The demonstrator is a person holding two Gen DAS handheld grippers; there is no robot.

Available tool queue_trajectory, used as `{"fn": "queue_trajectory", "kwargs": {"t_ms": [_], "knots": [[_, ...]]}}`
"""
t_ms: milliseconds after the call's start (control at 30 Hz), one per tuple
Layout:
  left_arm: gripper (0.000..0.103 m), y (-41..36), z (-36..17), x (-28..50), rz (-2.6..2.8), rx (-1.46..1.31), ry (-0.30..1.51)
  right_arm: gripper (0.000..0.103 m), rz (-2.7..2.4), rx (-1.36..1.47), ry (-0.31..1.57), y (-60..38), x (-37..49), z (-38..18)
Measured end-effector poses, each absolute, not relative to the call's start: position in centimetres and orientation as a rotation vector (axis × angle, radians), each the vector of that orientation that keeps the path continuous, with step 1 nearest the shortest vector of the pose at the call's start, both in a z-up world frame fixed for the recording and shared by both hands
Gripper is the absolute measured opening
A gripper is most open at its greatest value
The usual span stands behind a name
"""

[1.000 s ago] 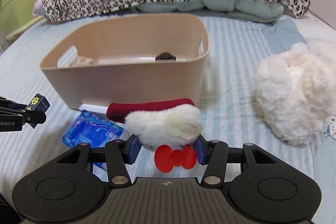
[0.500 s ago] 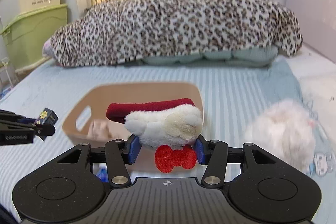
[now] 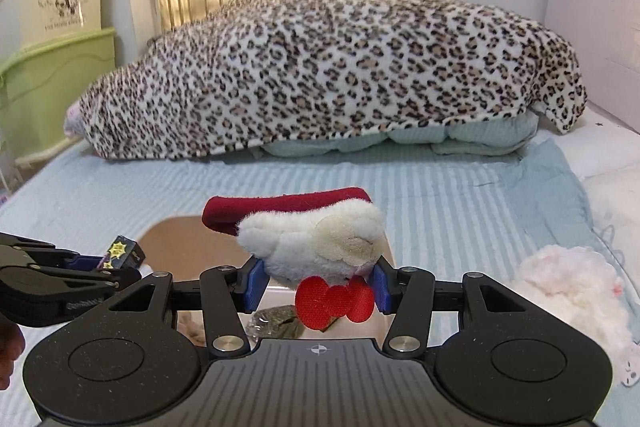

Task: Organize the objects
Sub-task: 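Drop the star box and plush toy into the basket by opening both tools, then grasp the blue tissue pack with the right tool while the left grasps the white box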

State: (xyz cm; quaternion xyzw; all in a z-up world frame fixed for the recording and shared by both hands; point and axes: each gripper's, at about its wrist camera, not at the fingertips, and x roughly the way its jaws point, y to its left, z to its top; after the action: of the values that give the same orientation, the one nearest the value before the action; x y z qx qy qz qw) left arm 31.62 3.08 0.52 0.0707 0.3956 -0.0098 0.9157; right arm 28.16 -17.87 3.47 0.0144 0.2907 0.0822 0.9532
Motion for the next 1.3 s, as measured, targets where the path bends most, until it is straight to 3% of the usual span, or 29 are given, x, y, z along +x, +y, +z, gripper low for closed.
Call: {"fn": "queue_trajectory", "kwargs": {"t_ms": [267,467,500,600,633,733,833,1067,1300], "knots": [[0.025,3.0,-4.7,34.1,0.016,0.161,0.936,0.049,0.160,-0.035,0.723,-16.1,31.6,-0.7],[0.027,3.7,-4.8,33.7,0.017,0.144,0.952,0.053,0.167,-0.076,0.772,-15.2,31.7,-2.4],[0.034,3.8,-4.3,33.5,0.016,0.140,0.958,0.061,0.168,-0.079,0.780,-15.1,31.6,-2.5],[0.071,4.2,-2.9,32.4,0.035,0.116,0.955,0.067,0.165,-0.075,0.760,-14.8,30.6,-2.0],[0.073,4.4,-2.3,31.9,0.029,0.102,0.941,0.076,0.161,-0.071,0.749,-14.8,30.1,-1.7],[0.073,4.7,-0.9,30.5,-0.011,0.081,0.940,0.095,0.158,-0.058,0.705,-14.6,28.2,-0.5],[0.079,4.8,0.1,28.9,0.002,0.114,0.938,0.101,0.159,-0.063,0.682,-14.4,26.2,0.4],[0.081,5.8,1.4,25.1,-0.001,0.138,0.920,0.103,0.159,-0.030,0.723,-14.7,22.7,1.0],[0.081,7.8,-0.7,22.6,0.032,0.134,0.964,0.103,0.147,0.023,0.818,-14.1,19.7,-2.0]]}}
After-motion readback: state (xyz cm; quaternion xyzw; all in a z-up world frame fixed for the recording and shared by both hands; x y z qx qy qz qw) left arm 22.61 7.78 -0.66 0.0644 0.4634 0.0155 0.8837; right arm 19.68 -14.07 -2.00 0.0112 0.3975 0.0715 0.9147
